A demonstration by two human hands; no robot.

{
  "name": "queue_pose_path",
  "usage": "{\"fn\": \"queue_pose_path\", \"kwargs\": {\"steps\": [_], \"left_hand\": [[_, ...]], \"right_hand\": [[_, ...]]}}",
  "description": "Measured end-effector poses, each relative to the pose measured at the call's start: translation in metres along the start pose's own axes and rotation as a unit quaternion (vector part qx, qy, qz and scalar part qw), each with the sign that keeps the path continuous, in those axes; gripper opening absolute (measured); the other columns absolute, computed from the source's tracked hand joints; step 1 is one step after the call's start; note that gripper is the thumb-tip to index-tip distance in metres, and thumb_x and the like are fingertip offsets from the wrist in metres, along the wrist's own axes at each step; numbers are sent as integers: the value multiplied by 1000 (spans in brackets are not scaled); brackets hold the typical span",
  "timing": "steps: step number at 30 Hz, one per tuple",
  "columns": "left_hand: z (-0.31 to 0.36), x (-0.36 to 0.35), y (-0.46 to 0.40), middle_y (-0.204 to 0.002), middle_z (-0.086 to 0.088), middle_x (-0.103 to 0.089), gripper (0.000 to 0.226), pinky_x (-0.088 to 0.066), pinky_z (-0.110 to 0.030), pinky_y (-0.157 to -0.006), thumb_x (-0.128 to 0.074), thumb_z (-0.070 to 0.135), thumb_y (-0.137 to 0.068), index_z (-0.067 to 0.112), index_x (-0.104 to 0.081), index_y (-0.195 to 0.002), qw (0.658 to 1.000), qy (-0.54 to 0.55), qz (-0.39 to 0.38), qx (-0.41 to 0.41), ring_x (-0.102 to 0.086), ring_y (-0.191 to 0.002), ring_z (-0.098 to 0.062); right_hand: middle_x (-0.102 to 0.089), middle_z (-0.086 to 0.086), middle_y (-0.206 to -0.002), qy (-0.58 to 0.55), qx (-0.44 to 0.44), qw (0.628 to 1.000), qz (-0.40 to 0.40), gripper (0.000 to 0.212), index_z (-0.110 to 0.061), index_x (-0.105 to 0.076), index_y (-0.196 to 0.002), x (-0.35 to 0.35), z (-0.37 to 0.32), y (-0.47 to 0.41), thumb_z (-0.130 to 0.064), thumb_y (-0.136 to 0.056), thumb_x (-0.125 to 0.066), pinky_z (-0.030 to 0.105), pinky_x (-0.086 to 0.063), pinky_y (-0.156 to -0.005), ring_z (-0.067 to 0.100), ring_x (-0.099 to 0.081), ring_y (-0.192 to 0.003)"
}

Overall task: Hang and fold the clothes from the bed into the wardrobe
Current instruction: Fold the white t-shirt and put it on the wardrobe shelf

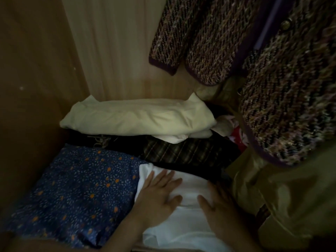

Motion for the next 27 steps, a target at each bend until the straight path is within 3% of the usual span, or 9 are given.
{"fn": "queue_pose_path", "kwargs": {"steps": [2,7,10,12,14,17,19,22,27], "left_hand": [[7,-2,-8,-158,19,-16,69,12,-33,-119,-14,67,-84,45,-33,-146,1000,-22,5,5,-4,-149,-4],[6,7,-23,-151,12,-40,65,9,-23,-115,-21,62,-83,41,-51,-136,998,32,53,19,-26,-143,-3],[15,14,-5,-155,15,-32,56,-2,-35,-121,-32,63,-89,41,-48,-138,997,49,47,-39,-16,-146,-1],[23,13,21,-160,18,-15,66,-3,-42,-121,-40,74,-85,46,-35,-145,994,26,10,-105,-3,-149,-6],[23,7,50,-163,9,-10,81,-13,-55,-119,-39,81,-82,43,-22,-151,988,-64,2,-143,-6,-151,-20],[23,-5,73,-162,-9,-17,83,-39,-67,-99,-57,58,-88,31,-18,-155,970,-177,33,-165,-19,-146,-40],[23,-8,70,-163,-10,-13,87,-37,-68,-100,-54,63,-86,30,-14,-156,971,-172,40,-163,-15,-147,-41],[20,-11,53,-164,-6,-9,106,-30,-64,-106,-48,84,-71,34,-9,-156,978,-156,1,-137,-11,-148,-39],[18,-14,39,-164,-1,-11,105,-38,-58,-106,-50,81,-70,38,-7,-155,982,-136,-19,-126,-9,-149,-33]], "right_hand": [[-3,-2,-161,-41,-29,999,-8,71,-30,-4,-153,2,12,-6,-63,-94,-26,37,-14,-118,18,-6,-147],[-37,1,-149,-68,-23,995,71,67,-25,-30,-147,14,5,-22,-63,-91,-30,37,-38,-106,21,-40,-132],[-42,-1,-144,-45,105,977,182,60,-23,-42,-138,40,-25,2,-60,-92,-30,36,-43,-101,18,-44,-128],[-47,-3,-141,-37,218,951,216,64,-24,-50,-132,42,-44,35,-69,-88,-37,38,-41,-101,17,-46,-128],[-40,-1,-150,52,271,938,210,85,-25,-49,-136,24,-50,60,-80,-71,-54,48,-38,-100,22,-41,-131],[-34,6,-154,163,287,930,161,110,-23,-42,-143,-8,-44,68,-84,-53,-60,59,-30,-96,33,-37,-134],[-36,8,-152,189,291,925,151,113,-22,-37,-146,-11,-42,62,-86,-54,-53,62,-26,-94,36,-36,-135],[-39,8,-150,204,274,933,110,117,-22,-37,-146,-7,-36,43,-84,-48,-59,58,-26,-96,34,-36,-136],[-38,7,-151,186,251,946,84,122,-24,-35,-146,-6,-31,32,-80,-43,-68,55,-27,-99,31,-34,-138]]}}
Point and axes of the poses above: each hand's wrist, its own y-axis away from the middle knuckle, its own x-axis out of the back of the hand, z = x × y, the point moved 9 cm from there along -y, towards the middle knuckle
